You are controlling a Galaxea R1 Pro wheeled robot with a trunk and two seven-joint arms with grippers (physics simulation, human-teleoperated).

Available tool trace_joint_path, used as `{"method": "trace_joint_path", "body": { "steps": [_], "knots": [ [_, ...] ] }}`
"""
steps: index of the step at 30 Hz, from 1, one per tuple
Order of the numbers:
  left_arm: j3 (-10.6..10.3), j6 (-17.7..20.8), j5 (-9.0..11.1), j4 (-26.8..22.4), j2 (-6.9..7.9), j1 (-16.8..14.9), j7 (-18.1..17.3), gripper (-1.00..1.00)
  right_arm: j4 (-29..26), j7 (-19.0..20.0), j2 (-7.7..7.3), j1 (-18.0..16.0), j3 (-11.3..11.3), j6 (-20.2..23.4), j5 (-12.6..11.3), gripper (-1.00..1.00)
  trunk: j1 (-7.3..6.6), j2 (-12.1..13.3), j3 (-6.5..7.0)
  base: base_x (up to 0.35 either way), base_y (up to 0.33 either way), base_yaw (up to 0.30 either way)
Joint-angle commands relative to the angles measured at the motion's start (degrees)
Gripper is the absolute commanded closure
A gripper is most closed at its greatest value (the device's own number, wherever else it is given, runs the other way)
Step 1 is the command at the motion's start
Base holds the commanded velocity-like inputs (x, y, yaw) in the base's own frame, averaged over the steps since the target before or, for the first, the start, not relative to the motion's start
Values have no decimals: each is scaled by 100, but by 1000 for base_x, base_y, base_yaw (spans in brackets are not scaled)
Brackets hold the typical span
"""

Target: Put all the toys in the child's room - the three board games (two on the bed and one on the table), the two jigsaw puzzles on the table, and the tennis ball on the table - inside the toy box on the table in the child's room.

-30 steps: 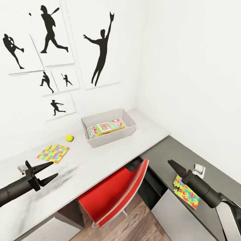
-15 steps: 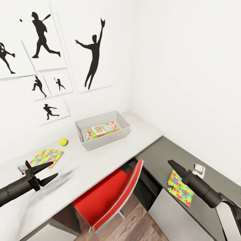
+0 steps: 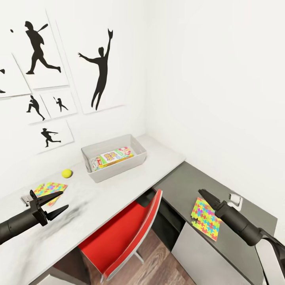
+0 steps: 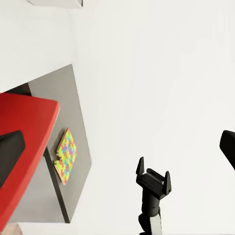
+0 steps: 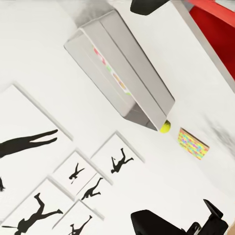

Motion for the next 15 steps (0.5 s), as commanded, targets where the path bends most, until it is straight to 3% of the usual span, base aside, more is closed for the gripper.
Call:
{"method": "trace_joint_path", "body": {
  "steps": [1,15],
  "knots": [
    [3,17,-45,2,1,-4,-48,-100,0,3,0,-5,-3,43,-35,-100,3,-11,-1,0,0,-139],
    [8,17,-45,6,1,-4,-48,-100,6,1,0,-5,-3,43,-35,-100,3,-11,128,0,0,-139]
  ]
}}
